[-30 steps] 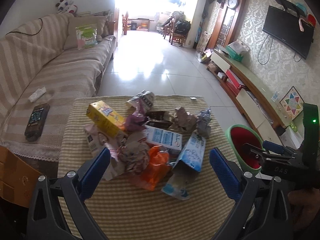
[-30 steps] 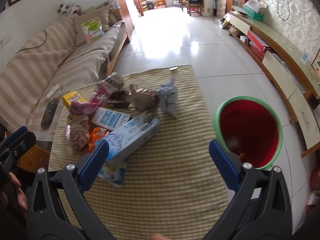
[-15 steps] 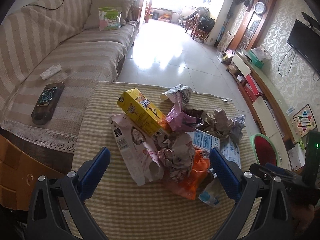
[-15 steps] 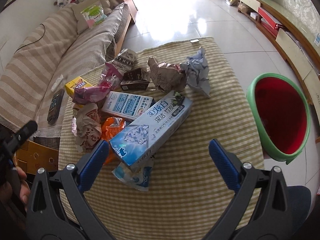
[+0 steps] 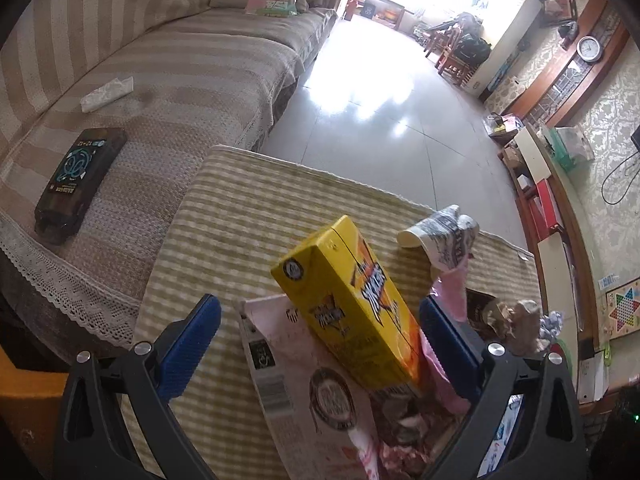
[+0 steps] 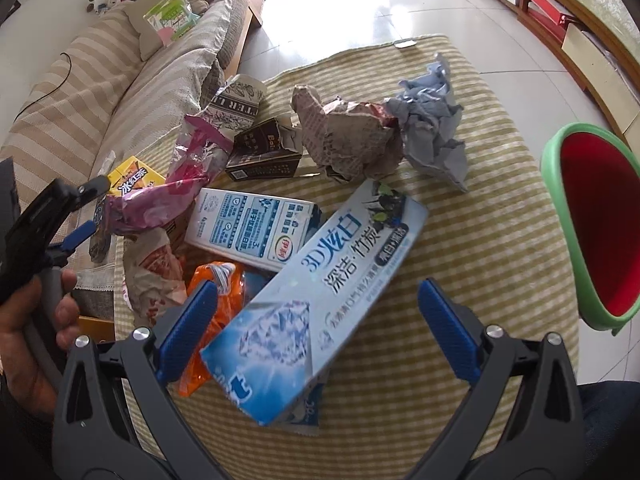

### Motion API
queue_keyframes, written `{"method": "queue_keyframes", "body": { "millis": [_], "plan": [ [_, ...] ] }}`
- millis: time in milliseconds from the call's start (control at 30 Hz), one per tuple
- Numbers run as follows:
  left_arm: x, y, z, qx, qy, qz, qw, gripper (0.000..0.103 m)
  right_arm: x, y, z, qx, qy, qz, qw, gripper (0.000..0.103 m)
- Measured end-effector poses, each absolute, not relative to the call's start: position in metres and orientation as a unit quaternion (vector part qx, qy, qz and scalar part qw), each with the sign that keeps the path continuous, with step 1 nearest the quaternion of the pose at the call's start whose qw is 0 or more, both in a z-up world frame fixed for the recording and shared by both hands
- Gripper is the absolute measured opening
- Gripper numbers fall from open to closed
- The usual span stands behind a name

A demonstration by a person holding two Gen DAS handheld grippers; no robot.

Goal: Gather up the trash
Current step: 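Grasp the toothpaste box with the right tool while the left tool grasps the yellow juice box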

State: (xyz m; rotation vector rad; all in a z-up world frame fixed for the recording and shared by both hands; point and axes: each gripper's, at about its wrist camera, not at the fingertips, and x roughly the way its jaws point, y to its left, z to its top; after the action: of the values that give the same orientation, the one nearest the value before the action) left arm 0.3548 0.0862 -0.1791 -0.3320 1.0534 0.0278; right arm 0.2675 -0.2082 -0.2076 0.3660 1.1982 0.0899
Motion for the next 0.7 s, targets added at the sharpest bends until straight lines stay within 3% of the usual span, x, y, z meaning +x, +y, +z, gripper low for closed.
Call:
{"method": "queue_keyframes", "body": {
  "millis": [233, 367, 433, 500, 667, 700],
  "plan": [
    [0.381, 0.092, -0.203, -0.182, 0.520, 0.010, 0.834, 0.092, 0.279, -0.204, -0.224, 0.180, 0.576, 0.046, 0.796, 0.098],
    [0.383, 0.087, -0.210, -0.180, 0.525, 0.006, 0.832, 0.081, 0.282, -0.201, -0.234, 0.190, 0.584, 0.053, 0.788, 0.096],
    [0.383, 0.084, -0.209, -0.181, 0.520, -0.006, 0.835, 0.071, 0.282, -0.200, -0.236, 0.191, 0.584, 0.050, 0.787, 0.092],
    [0.382, 0.079, -0.204, -0.173, 0.512, -0.009, 0.841, 0.061, 0.280, -0.201, -0.237, 0.195, 0.582, 0.048, 0.788, 0.084],
    [0.374, 0.076, -0.188, -0.168, 0.492, -0.022, 0.854, 0.051, 0.275, -0.207, -0.234, 0.212, 0.581, 0.054, 0.784, 0.054],
    [0.371, 0.075, -0.184, -0.167, 0.488, -0.023, 0.856, 0.049, 0.274, -0.208, -0.234, 0.212, 0.581, 0.056, 0.783, 0.052]
  ]
}}
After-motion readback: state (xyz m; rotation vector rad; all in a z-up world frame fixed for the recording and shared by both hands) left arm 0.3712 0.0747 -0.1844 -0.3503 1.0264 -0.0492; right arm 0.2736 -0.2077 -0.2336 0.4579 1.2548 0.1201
